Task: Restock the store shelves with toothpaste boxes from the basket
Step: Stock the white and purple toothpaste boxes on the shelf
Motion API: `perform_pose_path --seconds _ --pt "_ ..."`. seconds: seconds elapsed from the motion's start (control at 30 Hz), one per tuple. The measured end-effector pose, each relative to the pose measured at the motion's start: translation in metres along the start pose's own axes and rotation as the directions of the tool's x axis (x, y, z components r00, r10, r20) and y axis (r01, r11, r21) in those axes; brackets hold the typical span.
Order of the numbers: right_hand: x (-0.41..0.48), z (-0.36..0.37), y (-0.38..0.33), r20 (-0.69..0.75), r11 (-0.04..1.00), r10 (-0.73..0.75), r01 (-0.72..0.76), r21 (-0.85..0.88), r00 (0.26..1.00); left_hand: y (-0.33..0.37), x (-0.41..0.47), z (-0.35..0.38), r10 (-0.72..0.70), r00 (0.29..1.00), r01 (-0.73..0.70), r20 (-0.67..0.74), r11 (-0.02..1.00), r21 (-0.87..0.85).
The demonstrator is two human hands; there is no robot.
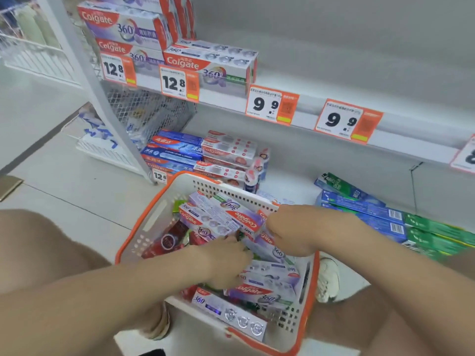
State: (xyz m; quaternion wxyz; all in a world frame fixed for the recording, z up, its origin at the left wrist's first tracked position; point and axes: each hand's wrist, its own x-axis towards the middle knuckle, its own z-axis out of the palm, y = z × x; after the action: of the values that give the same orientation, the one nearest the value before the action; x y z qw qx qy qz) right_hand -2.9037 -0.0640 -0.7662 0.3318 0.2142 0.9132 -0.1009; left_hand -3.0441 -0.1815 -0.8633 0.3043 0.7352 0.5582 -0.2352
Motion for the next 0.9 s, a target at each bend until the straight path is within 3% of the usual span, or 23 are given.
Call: perform_pose_path --seconds 0.13,0.27,0.43,0.63,0.77,0.9 --pt "-0.005 0.010 -0.001 0.029 0.999 -0.023 0.022 0.049 0.999 0.011 0.023 0.047 -0.006 0.999 0.010 -0.032 0.993 0.117" --pt "-0.007 0.008 0.002 0.034 0.999 -0.036 0.034 0.042 0.999 0.007 0.033 0.056 -0.007 0.998 0.012 -0.070 0.997 0.078" --pt "-0.006 0.000 0.009 0.026 1.000 -0.021 0.021 -0.005 0.999 0.000 0.038 0.049 -0.005 0.990 -0.023 -0.140 0.980 -0.197" --pt "-0.004 -0.006 0.025 0.078 0.998 0.040 -0.036 -0.047 0.996 -0.006 0.000 -0.011 -0.040 0.940 -0.122 -0.338 0.887 -0.444" --pt "-0.001 -0.006 0.041 0.081 0.998 0.040 -0.044 0.050 0.996 -0.019 -0.048 -0.068 -0.132 0.858 -0.243 -0.496 0.746 -0.619" --pt "0.003 -0.022 0.061 -0.117 0.950 -0.030 0.065 0.306 0.993 -0.028 -0.083 -0.099 -0.223 0.816 -0.388 -0.533 0.471 -0.792"
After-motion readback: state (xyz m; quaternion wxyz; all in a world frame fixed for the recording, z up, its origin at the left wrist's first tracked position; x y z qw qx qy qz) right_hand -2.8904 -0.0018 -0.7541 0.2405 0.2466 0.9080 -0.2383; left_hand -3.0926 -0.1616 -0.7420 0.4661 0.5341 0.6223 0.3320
